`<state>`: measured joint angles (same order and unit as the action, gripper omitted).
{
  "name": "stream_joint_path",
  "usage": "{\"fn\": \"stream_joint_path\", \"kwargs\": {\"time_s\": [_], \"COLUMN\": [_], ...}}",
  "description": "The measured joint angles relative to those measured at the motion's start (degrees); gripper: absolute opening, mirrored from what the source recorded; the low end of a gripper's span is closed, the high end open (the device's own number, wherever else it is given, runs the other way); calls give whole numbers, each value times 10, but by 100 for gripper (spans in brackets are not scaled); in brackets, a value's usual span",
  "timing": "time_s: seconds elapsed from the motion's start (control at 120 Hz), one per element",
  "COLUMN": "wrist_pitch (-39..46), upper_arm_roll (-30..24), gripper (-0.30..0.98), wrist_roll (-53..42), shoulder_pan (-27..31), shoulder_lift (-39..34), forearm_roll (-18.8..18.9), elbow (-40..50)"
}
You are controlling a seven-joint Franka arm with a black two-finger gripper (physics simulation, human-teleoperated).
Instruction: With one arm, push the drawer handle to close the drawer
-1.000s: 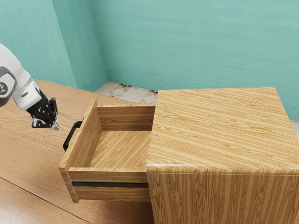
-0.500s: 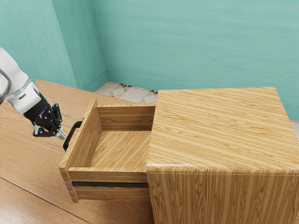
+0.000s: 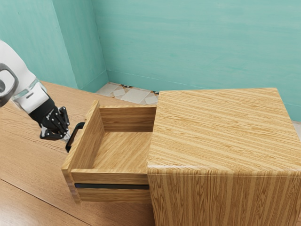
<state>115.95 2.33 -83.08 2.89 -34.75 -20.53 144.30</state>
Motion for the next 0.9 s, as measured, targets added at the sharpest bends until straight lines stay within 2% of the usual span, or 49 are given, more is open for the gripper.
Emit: {"fn": "stream_joint_path", "kwargs": {"time_s": [0.317,0.483,0.9], "wrist_pitch": [1,2,5], "upper_arm_roll": [-33,-65,-97], "gripper": [-10,-10,-10], "wrist_roll": [8,14,26], "shoulder_pan": [0,18,19], "shoulder_lift": [31,40,73], "forearm_roll": [-30,-43,-62], "elbow": [-19,-28,-56]}}
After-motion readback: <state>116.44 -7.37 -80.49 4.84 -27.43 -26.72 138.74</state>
